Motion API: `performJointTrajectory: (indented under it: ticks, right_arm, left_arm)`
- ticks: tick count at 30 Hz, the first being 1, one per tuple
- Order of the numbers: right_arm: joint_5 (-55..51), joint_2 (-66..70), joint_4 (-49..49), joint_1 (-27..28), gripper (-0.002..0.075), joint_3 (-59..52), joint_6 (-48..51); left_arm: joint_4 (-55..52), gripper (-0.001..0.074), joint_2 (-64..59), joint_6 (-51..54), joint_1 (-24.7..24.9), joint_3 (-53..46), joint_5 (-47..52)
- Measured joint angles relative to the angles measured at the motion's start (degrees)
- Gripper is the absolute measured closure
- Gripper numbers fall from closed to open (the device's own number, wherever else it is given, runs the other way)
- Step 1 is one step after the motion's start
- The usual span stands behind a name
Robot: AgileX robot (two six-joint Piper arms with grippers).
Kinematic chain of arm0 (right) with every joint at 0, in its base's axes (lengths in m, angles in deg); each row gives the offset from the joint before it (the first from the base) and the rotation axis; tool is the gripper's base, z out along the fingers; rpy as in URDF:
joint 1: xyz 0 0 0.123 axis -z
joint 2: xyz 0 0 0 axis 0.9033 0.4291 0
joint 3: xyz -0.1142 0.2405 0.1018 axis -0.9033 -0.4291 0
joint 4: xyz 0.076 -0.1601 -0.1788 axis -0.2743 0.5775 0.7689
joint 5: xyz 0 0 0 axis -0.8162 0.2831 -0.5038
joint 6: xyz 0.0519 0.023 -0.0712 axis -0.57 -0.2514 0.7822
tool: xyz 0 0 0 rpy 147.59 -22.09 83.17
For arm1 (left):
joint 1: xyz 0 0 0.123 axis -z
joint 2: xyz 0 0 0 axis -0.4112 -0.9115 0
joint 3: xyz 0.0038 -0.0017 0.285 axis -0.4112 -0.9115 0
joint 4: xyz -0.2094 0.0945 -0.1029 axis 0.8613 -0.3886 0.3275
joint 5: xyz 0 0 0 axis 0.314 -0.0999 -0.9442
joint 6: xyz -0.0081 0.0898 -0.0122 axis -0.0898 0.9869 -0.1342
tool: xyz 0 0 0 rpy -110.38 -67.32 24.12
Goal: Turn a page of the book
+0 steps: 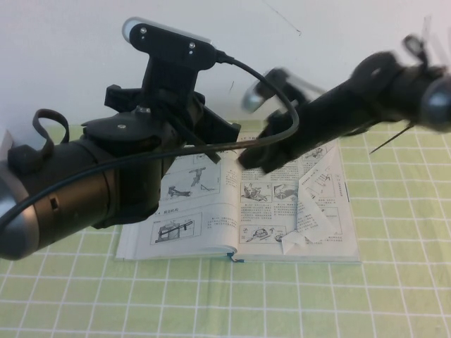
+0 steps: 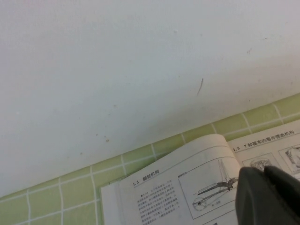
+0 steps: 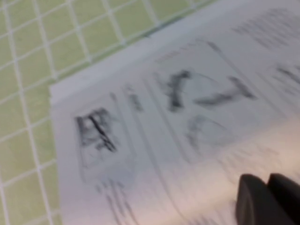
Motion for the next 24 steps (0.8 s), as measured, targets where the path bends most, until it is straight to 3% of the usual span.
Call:
performJointTrajectory:
  ticks: [8,16,19,24]
  right_arm:
    - [-8.06,-11.91,15.34,12.69,0.0720,0.00,-12.20]
    - [-15.45,-24.89,30.43,19.12,0.0723,0.00,-19.46]
    - [-17.88,-29.63,36.71,19.14,0.0724,0.00,-22.96]
    - [-21.70,-37.40,39.85,19.14,0.0725,0.00,-25.60]
  left_arm:
    - [0.00,0.0738,3.50,-3.78,0.00,0.00,8.69]
    - [-1.87,0.0738,8.89,-15.99,-0.04,0.00,38.93]
    - [-11.20,0.0738,8.99,-26.39,-0.04,0.00,46.71]
    - [-36.65,0.0738,8.99,-47.73,-1.94,0.00,50.71]
